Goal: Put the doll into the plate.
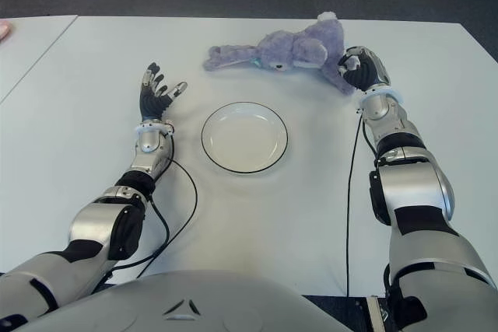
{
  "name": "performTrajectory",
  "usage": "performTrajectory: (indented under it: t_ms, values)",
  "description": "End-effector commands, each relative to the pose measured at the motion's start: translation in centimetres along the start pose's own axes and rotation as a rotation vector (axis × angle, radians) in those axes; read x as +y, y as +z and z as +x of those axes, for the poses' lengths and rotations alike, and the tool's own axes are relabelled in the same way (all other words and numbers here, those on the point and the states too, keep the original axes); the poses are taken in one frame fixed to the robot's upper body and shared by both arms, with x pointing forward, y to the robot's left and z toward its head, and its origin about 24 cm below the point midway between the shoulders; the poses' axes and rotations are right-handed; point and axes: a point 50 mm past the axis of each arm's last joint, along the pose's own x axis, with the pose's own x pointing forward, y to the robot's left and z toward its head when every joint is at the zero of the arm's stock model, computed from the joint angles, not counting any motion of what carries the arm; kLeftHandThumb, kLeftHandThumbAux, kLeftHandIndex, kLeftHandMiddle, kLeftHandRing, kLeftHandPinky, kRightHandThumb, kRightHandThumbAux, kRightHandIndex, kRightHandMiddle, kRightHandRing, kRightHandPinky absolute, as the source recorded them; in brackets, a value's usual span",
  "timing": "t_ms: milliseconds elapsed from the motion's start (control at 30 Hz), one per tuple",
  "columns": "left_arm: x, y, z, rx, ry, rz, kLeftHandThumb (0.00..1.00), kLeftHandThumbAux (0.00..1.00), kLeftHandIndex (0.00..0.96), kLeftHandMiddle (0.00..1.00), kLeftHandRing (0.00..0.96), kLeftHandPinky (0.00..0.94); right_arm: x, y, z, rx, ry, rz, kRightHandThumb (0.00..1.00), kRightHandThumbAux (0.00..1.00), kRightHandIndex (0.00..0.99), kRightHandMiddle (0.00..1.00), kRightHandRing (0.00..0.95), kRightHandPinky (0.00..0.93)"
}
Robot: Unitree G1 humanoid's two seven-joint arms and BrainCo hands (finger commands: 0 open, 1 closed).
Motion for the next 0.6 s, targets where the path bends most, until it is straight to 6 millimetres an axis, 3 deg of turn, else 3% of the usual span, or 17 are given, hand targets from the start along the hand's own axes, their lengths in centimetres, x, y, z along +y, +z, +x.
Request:
performTrajectory:
  t_ms: [33,600]
  values:
    - [0.4,-10.8,-11.0,0.500,-0.040,0.025,0.000,0.734,0.059,0.076,0.083,0.113,3.5,-1.7,-1.4,0.097,0.136,0.001,0.683,0.729,0.422,0.176,0.096,0.059]
    - [0.9,-10.8,-11.2,0.489,-0.041,0.029,0.000,0.647,0.052,0.077,0.081,0.114,8.4,-2.4,-3.3,0.226,0.250,0.087,0.681,0.730,0.419,0.099,0.025,0.002]
